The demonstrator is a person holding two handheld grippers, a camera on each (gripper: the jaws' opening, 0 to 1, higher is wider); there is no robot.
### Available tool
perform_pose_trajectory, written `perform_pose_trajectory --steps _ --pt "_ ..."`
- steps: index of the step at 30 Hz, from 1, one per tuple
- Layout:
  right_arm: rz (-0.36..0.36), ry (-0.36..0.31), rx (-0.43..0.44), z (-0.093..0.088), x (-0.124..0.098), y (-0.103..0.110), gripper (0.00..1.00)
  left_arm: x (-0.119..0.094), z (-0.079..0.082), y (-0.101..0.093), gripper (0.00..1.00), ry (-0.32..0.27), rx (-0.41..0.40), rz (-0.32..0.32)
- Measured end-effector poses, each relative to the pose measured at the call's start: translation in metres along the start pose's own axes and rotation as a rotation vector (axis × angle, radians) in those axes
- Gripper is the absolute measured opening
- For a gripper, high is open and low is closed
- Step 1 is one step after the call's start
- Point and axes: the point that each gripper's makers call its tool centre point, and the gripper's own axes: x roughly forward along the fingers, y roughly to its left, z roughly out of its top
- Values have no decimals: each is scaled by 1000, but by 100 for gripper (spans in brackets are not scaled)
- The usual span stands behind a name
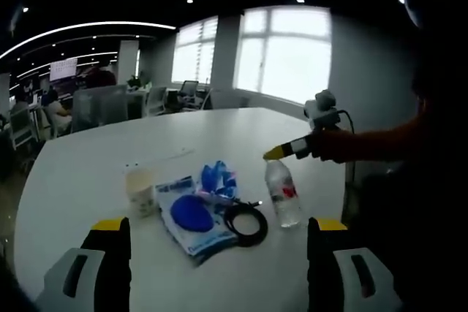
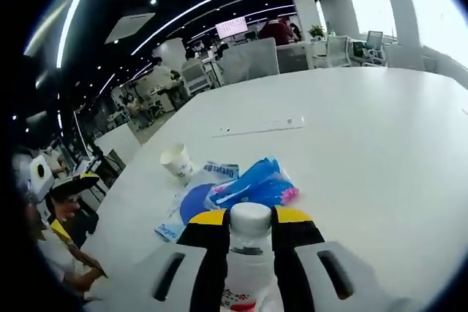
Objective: Arrange the tabletop items into an orderly group along one side of the table until the central work area is clear of visible clutter.
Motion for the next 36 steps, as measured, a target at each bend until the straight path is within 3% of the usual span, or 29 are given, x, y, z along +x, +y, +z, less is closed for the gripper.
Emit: perform_pose_trajectory --steps 15,27,36 --pt "76 -72 -148 11 -28 26 16 4 5 -5 99 0 17 -17" --pt "88 -66 -292 -7 -50 48 17 8 7 -7 99 1 31 -31" --pt "75 -65 -316 -15 -57 51 18 8 9 -9 99 -3 36 -31"
